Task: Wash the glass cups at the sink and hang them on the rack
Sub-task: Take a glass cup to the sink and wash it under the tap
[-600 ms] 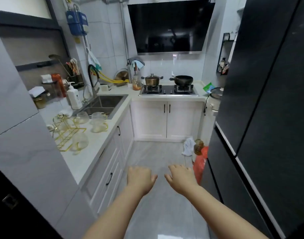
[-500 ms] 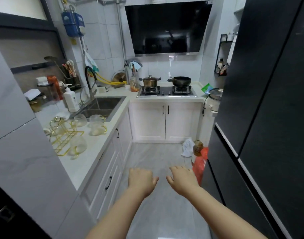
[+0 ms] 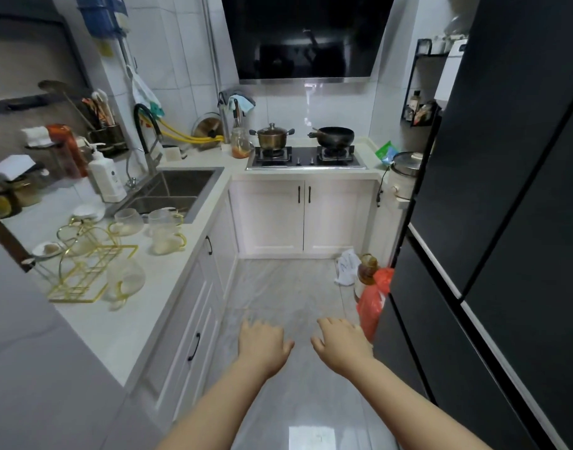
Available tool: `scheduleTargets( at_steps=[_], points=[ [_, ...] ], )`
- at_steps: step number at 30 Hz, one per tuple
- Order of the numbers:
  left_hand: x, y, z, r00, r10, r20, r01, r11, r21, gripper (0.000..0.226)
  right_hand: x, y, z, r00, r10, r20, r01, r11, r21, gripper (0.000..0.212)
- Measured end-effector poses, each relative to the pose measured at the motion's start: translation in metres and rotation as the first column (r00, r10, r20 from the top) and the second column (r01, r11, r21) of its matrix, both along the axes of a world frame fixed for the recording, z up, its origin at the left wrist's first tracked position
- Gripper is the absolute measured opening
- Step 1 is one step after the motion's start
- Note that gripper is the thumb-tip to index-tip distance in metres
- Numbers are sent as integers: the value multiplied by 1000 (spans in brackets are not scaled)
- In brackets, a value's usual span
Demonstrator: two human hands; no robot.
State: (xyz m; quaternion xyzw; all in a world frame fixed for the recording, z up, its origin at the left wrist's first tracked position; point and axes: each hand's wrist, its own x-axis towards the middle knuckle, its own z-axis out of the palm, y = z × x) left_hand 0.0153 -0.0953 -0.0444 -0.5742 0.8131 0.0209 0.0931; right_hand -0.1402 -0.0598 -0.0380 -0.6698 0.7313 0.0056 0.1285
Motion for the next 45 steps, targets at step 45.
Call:
scheduleTargets(
  at_steps=[45],
  points=[
    [-43,-314,-47,999,40,34,-45,986,159,47,-32,-315,-51,1000,6,16,-8,993,117,48]
  ],
)
